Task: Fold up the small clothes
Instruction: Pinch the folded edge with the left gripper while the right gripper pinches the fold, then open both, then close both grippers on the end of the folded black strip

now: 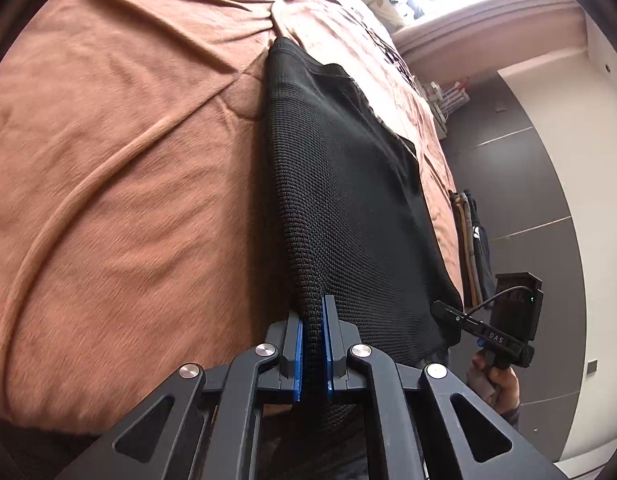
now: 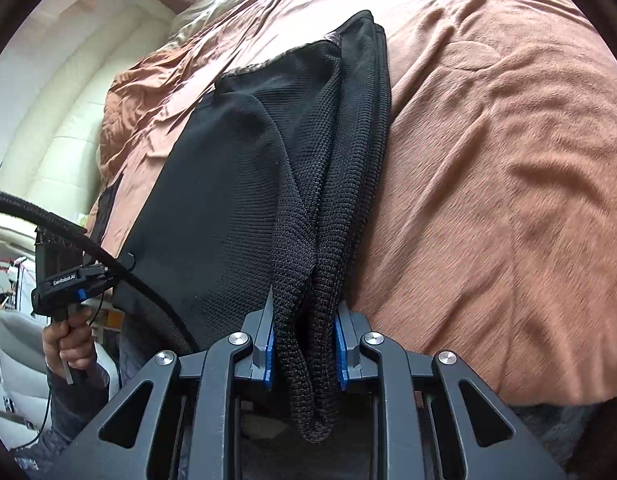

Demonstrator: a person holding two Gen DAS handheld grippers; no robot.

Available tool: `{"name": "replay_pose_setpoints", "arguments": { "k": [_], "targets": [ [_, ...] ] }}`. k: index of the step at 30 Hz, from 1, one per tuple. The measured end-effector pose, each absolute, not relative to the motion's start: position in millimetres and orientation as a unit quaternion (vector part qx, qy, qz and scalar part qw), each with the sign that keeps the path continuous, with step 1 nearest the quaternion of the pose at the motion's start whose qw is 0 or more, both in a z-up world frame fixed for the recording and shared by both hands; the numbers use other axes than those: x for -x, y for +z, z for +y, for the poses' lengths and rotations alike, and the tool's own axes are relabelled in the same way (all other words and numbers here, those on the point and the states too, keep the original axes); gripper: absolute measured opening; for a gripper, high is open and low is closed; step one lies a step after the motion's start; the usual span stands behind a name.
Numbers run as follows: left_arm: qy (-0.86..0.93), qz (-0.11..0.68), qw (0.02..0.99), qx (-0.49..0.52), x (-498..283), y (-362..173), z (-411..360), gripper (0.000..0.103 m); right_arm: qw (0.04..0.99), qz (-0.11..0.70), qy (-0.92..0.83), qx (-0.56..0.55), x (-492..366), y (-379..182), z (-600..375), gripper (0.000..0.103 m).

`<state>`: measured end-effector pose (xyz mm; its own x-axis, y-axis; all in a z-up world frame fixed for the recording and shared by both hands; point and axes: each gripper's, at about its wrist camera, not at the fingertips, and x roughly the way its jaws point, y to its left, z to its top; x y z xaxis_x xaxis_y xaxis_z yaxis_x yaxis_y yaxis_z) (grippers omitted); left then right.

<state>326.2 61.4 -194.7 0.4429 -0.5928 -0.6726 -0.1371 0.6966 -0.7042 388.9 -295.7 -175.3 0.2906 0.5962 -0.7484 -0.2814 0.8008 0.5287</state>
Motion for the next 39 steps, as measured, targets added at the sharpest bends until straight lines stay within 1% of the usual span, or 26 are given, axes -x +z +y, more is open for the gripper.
{"name": "replay_pose_setpoints", "arguments": {
  "k": [5,7,8,9,11,17,24,30,38,39],
  "targets": [
    [-0.148,0.512,0.770,0.350,-328.6,-195.0,59.2,0.010,0.791,0.523,0.286,-0.138,-387.9,-174.8,-294.7,0.020],
    [-0.141,0.520,0.772,0.336,-336.5,-195.9,55.5,0.013,0.791,0.527,0.278,-0.140,-392.9,-176.4,-298.0,0.026],
    [-0.139,0.523,0.772,0.334,-339.7,-197.0,54.7,0.021,0.793,0.526,0.273,-0.142,-394.3,-175.5,-298.2,0.035],
    [-0.136,0.524,0.772,0.334,-342.3,-198.2,54.9,0.033,0.797,0.521,0.269,-0.146,-395.9,-174.4,-299.4,0.043],
    [-0.127,0.518,0.776,0.338,-350.7,-200.5,56.5,0.045,0.801,0.509,0.266,-0.166,-402.1,-174.4,-308.0,0.052],
    [-0.116,0.513,0.771,0.358,-374.3,-212.6,69.1,0.045,0.790,0.504,0.278,-0.211,-437.4,-190.0,-320.5,0.052],
    [-0.103,0.516,0.774,0.353,-408.9,-216.2,74.8,0.045,0.776,0.497,0.308,-0.238,-475.3,-206.7,-313.8,0.052],
    [-0.094,0.520,0.775,0.347,-436.6,-220.4,77.4,0.041,0.768,0.495,0.322,-0.249,-508.3,-219.6,-306.0,0.052],
    [-0.090,0.523,0.774,0.345,-467.4,-223.8,80.7,0.041,0.765,0.492,0.329,-0.253,-544.0,-224.6,-292.5,0.052],
    [-0.089,0.523,0.774,0.346,-470.5,-223.7,81.0,0.041,0.765,0.490,0.331,-0.256,-546.4,-224.7,-291.7,0.050]
  ]
}}
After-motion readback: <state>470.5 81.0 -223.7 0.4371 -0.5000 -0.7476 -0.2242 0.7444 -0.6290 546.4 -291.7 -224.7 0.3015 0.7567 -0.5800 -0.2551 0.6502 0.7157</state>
